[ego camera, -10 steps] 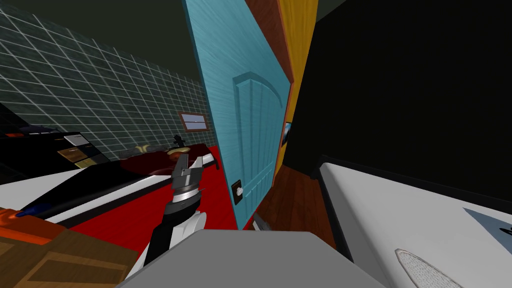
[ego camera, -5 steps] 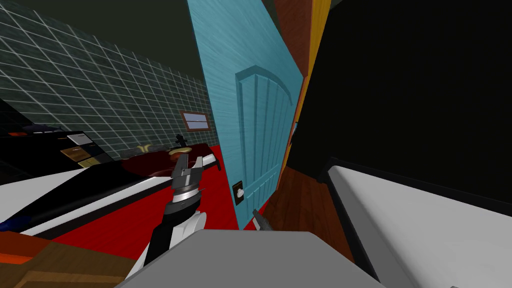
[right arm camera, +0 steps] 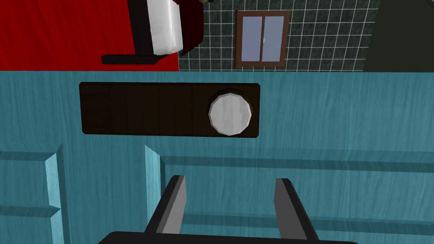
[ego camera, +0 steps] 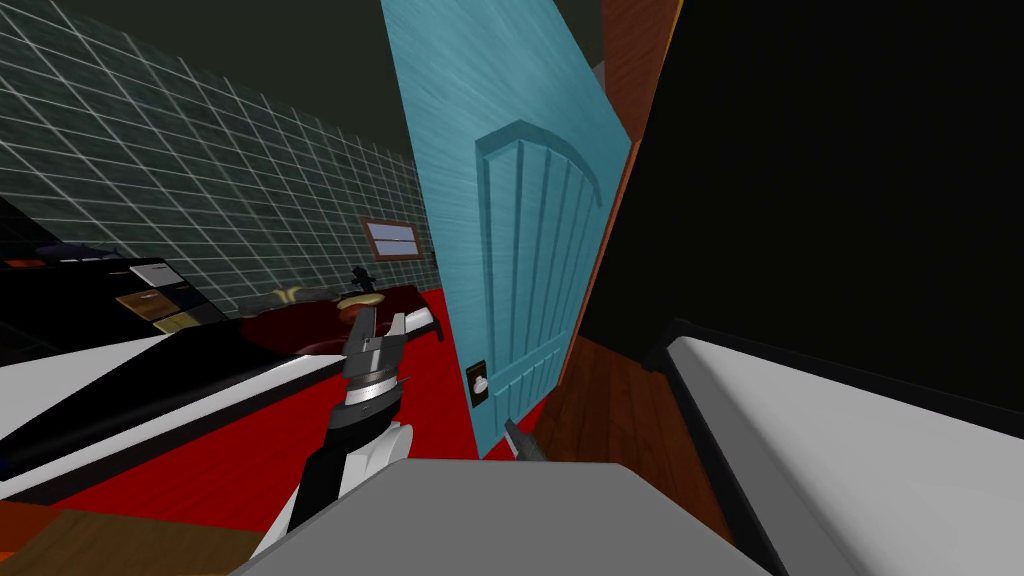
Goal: Push the door open
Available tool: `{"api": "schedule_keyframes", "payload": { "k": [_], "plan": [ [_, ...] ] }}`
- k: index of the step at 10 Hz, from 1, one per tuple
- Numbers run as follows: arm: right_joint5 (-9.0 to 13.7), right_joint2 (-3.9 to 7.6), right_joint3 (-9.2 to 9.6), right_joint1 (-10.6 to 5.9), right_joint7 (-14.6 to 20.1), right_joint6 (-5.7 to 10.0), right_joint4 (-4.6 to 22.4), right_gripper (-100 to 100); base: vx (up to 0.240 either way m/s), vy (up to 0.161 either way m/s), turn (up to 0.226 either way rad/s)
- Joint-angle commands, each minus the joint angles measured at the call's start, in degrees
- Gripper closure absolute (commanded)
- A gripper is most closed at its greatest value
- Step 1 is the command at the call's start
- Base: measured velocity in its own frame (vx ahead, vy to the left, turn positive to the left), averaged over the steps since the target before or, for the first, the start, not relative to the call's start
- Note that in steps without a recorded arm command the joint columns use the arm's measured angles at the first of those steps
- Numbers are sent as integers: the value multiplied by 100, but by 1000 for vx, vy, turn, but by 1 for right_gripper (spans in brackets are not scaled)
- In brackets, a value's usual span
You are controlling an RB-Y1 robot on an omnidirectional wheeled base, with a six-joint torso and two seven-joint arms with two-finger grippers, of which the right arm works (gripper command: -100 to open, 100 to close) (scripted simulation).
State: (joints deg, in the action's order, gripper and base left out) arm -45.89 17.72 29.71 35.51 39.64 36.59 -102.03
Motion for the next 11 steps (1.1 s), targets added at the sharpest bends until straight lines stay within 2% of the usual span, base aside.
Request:
{"api": "schedule_keyframes", "payload": {
  "k": [1,5,6,10,11],
  "plan": [
    [0,3,-1,3,0,3,0,100,-28,-21,2],
    [0,3,-1,3,0,3,0,100,-11,-8,1],
    [102,-154,-124,-8,-84,-148,16,-100,-42,131,-169],
    [330,-507,-401,-33,-273,-485,53,-100,-84,218,-190],
    [300,-455,-368,-43,-239,-407,77,-100,-48,118,-45]
  ]
}}
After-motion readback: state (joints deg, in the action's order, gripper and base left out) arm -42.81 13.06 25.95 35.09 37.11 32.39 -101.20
